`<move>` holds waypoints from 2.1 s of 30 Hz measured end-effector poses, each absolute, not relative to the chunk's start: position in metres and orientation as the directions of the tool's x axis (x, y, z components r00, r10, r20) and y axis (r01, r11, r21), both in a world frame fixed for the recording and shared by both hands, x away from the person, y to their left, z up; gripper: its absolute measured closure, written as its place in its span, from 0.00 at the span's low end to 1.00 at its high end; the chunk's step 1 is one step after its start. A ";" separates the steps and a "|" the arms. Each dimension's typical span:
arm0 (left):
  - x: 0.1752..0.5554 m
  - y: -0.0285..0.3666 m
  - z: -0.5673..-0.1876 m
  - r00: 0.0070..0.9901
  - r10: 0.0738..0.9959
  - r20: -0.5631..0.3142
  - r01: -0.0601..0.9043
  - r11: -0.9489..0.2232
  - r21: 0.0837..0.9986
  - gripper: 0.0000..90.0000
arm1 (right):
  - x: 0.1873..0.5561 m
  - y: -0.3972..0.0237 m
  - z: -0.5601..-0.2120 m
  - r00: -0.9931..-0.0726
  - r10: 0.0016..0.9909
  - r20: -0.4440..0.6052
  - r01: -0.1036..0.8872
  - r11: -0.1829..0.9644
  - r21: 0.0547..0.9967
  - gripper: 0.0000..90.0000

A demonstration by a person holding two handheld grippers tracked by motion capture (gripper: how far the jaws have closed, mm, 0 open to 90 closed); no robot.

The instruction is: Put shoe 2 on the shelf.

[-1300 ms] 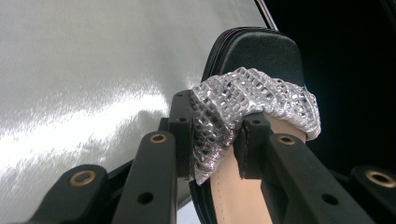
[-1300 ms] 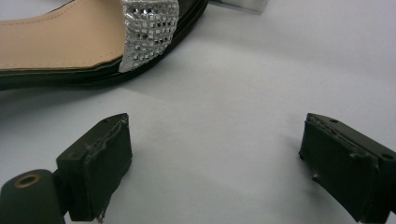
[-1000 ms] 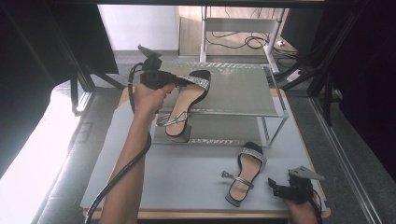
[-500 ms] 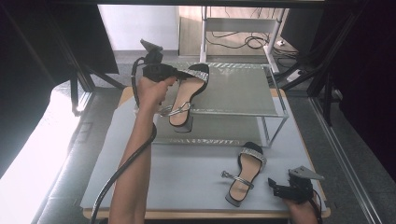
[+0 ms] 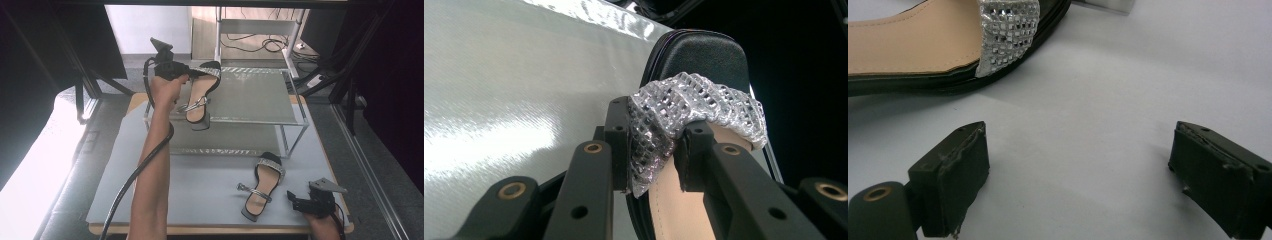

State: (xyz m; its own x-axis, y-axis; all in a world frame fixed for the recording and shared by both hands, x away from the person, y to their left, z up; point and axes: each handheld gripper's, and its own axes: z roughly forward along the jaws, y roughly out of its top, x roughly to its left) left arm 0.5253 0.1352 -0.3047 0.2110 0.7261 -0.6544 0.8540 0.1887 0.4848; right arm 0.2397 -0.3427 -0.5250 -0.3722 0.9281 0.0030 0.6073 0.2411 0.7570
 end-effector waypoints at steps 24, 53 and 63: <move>0.566 0.134 -0.325 0.133 0.767 -0.628 0.840 0.248 0.482 0.79 | 0.239 -0.343 -0.525 -0.375 0.927 0.002 0.605 0.243 0.758 0.10; 0.539 0.127 -0.308 0.282 0.860 -0.426 0.776 0.057 0.629 0.26 | 0.239 -0.342 -0.525 -0.373 0.928 -0.004 0.602 0.245 0.760 0.10; 0.517 0.124 -0.295 0.364 0.885 -0.291 0.708 -0.060 0.704 0.14 | 0.239 -0.342 -0.526 -0.373 0.928 -0.005 0.602 0.246 0.760 0.10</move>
